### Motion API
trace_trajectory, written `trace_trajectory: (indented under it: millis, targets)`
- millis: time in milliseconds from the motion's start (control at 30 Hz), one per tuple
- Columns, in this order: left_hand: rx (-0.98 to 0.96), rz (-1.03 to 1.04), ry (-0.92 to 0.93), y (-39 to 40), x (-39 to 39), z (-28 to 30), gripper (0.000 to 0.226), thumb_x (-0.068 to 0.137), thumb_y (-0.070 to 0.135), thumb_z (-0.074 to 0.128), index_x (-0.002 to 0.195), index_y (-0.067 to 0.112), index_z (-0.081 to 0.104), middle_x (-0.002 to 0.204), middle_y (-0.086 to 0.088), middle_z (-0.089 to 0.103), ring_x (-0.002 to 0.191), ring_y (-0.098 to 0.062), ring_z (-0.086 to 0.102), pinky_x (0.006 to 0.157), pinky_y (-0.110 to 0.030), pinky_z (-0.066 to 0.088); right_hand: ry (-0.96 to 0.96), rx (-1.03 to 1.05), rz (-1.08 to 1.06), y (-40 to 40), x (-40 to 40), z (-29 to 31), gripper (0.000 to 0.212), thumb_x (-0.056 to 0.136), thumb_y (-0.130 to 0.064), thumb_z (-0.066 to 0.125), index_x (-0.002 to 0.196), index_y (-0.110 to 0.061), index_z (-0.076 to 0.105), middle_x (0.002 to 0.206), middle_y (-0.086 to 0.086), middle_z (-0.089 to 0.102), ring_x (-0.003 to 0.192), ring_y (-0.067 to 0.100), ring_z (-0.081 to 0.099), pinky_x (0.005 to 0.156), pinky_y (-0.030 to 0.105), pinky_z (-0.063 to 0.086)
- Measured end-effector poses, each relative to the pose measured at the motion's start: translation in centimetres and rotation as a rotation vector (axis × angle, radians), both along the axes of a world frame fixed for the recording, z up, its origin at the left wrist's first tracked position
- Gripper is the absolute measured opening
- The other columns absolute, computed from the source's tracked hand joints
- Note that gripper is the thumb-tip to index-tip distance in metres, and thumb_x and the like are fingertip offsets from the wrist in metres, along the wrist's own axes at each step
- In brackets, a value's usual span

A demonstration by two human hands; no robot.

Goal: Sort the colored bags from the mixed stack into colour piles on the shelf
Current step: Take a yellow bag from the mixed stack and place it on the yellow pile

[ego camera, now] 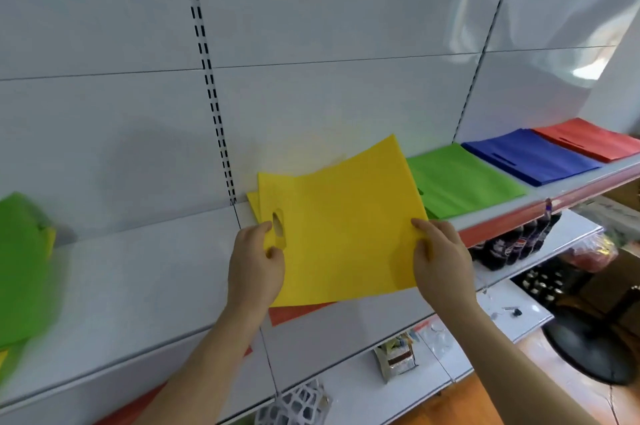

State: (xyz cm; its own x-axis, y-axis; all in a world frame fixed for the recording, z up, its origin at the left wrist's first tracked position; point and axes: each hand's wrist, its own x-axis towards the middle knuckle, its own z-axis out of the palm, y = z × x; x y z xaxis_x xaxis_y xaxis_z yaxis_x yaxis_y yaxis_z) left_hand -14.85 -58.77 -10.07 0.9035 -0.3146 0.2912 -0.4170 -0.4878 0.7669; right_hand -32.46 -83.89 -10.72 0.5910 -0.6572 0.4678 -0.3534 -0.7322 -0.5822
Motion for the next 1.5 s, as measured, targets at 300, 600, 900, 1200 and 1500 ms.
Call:
trace_trajectory:
  millis: [300, 600, 900, 1200, 1500]
  targets:
    - [0.167, 0.138, 0.002, -3.8, 3.8, -1.2, 0.049, 0.098, 0.013, 0.061, 0.146, 0.009, 0.056, 0.142, -0.009, 0.053, 0.121, -0.028, 0.059, 0.094, -0.04, 0.053, 0.126, -0.022, 0.126, -6.9, 8.3, 0.6, 0.045, 0.099, -0.002, 0.051, 0.141, -0.013, 0.064, 0.136, 0.002, 0.059, 0.091, 0.024, 0.059, 0.075, 0.033, 0.046]
    - [0.514, 0.252, -0.011, -5.3, 3.6, -2.1, 0.045, 0.101, 0.023, 0.054, 0.144, 0.01, 0.054, 0.141, -0.008, 0.054, 0.124, -0.03, 0.053, 0.099, -0.042, 0.049, 0.386, -0.058, 0.248, -10.4, 12.1, -1.6, 0.047, 0.096, -0.01, 0.057, 0.143, -0.004, 0.061, 0.141, 0.013, 0.056, 0.12, 0.038, 0.058, 0.095, 0.047, 0.053]
    - [0.744, 0.29, 0.01, -7.4, 2.2, -1.4, 0.079, 0.101, 0.06, 0.047, 0.166, 0.024, 0.022, 0.138, -0.013, 0.056, 0.126, -0.037, 0.052, 0.104, -0.045, 0.046, 0.562, -0.255, 0.324, -11.1, 12.1, -2.1, 0.056, 0.097, -0.057, 0.052, 0.124, -0.009, 0.062, 0.137, 0.014, 0.054, 0.131, 0.037, 0.048, 0.107, 0.047, 0.046]
    - [0.746, 0.498, -0.055, -6.5, -0.5, -0.1, 0.068, 0.1, 0.057, 0.05, 0.149, 0.01, 0.05, 0.159, -0.018, 0.041, 0.144, -0.037, 0.039, 0.115, -0.049, 0.039, 0.476, -0.375, 0.475, -10.4, 12.0, -0.1, 0.066, 0.105, -0.054, 0.044, 0.151, -0.007, 0.049, 0.165, 0.022, 0.033, 0.155, 0.039, 0.025, 0.126, 0.049, 0.025]
    - [0.739, 0.631, -0.156, 0.9, -3.9, 0.5, 0.061, 0.098, 0.049, 0.056, 0.144, 0.009, 0.058, 0.158, -0.021, 0.045, 0.15, -0.041, 0.033, 0.123, -0.054, 0.028, 0.438, -0.395, 0.592, -1.2, 12.0, 0.5, 0.071, 0.105, -0.062, 0.034, 0.158, -0.016, 0.043, 0.172, 0.012, 0.024, 0.161, 0.034, 0.013, 0.128, 0.048, 0.024]
